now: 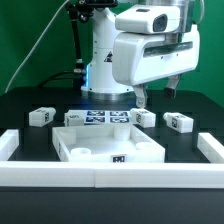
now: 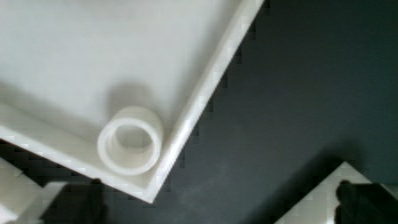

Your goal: Assemble one leg

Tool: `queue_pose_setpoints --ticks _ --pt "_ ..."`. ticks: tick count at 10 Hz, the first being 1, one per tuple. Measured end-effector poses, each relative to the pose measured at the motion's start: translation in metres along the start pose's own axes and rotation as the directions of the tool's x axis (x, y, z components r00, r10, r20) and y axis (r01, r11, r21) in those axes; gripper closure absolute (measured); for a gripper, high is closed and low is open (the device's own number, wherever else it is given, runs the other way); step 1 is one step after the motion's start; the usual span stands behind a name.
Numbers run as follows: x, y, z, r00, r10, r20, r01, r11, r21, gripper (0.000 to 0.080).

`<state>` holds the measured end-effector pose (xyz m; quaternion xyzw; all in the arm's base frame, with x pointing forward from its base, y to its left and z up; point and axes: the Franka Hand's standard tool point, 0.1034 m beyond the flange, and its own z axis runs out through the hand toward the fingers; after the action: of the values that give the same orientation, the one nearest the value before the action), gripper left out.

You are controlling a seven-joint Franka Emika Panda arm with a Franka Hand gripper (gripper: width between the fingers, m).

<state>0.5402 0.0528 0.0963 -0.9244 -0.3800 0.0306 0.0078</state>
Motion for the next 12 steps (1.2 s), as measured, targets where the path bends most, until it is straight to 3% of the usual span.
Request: queue_pose_setpoints --ticks 8,11,12 --pt "0.000 0.000 0.001 1.000 -0.014 -0.002 0.014 1.000 -0.001 0.0150" --pt "-0.014 -0.004 0.014 0.966 -0.257 -0.041 0.255 0.966 -0.048 0.0150" --pt "-0.024 0.001 0.020 0.924 -0.379 -0.044 0.376 0.924 -0.068 0.0150"
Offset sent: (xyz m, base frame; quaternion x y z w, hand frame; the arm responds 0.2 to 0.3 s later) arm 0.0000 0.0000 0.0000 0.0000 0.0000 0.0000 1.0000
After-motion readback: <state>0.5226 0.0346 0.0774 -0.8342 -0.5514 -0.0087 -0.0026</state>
